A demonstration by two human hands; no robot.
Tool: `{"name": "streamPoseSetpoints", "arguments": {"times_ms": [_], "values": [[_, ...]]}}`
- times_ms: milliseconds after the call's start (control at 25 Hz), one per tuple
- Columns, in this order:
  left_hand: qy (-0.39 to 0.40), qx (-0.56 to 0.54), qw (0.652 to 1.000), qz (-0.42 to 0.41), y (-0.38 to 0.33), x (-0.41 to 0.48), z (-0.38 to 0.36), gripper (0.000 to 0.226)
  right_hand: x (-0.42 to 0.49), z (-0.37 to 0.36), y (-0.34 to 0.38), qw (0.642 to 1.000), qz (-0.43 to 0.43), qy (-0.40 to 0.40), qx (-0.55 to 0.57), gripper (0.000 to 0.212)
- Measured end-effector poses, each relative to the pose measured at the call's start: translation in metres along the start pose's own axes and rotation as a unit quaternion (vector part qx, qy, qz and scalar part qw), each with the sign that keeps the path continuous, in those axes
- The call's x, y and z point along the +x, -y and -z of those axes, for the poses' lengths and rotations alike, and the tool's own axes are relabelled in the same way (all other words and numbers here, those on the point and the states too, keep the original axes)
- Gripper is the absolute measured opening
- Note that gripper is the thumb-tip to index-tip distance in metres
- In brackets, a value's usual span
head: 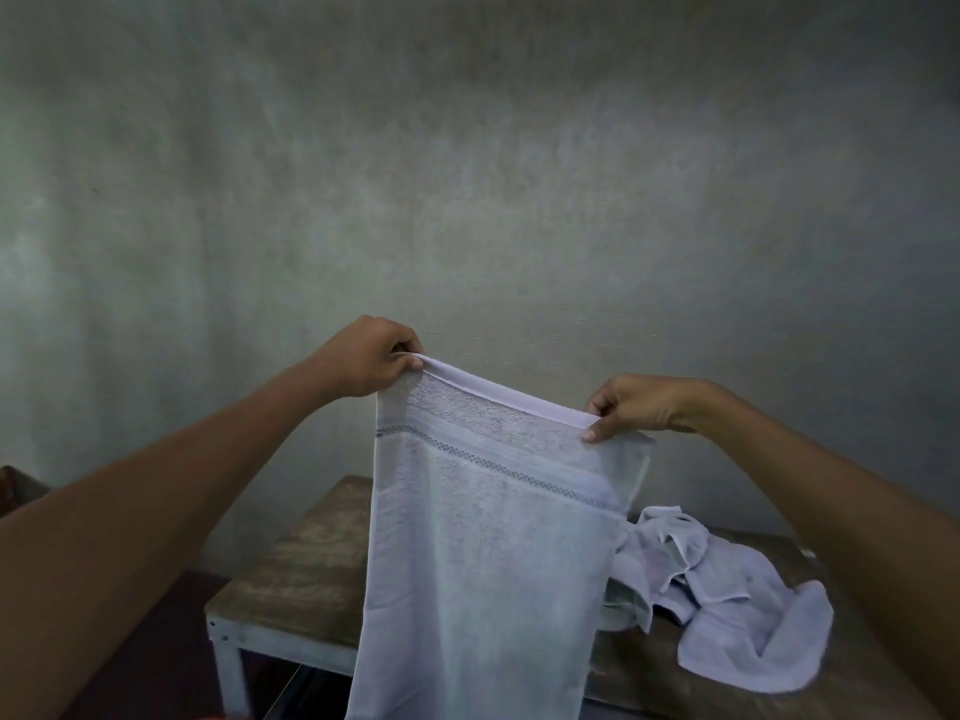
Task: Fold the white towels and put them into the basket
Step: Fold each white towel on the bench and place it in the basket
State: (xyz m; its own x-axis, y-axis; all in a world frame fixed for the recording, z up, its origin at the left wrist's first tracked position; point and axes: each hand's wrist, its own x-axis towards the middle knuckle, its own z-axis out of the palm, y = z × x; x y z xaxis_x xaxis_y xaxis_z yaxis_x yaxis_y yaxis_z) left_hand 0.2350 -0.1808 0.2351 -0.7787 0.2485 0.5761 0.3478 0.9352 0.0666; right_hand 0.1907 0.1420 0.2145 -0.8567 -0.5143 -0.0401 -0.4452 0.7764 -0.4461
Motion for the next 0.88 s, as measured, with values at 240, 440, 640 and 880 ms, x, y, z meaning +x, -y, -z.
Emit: {"name": "streamPoseSetpoints", "arguments": {"times_ms": [240, 440, 640, 880], "values": [[-0.033, 0.007, 0.999, 0.008, 0.012, -0.003, 0.009, 0.015, 0.0, 0.026, -0.006, 0.972, -0.004, -0.132, -0.192, 0.019], [-0.112, 0.025, 0.993, 0.012, 0.015, 0.009, 0.037, 0.015, -0.012, 0.059, 0.005, 0.936, -0.015, -0.296, -0.19, 0.03], [-0.086, 0.025, 0.996, 0.002, -0.001, 0.019, 0.048, 0.017, -0.018, 0.078, 0.003, 0.905, -0.01, -0.385, -0.18, 0.017], [-0.148, -0.003, 0.987, 0.058, -0.011, 0.022, 0.057, 0.017, -0.026, 0.091, 0.013, 0.929, 0.025, -0.345, -0.128, 0.017]]}}
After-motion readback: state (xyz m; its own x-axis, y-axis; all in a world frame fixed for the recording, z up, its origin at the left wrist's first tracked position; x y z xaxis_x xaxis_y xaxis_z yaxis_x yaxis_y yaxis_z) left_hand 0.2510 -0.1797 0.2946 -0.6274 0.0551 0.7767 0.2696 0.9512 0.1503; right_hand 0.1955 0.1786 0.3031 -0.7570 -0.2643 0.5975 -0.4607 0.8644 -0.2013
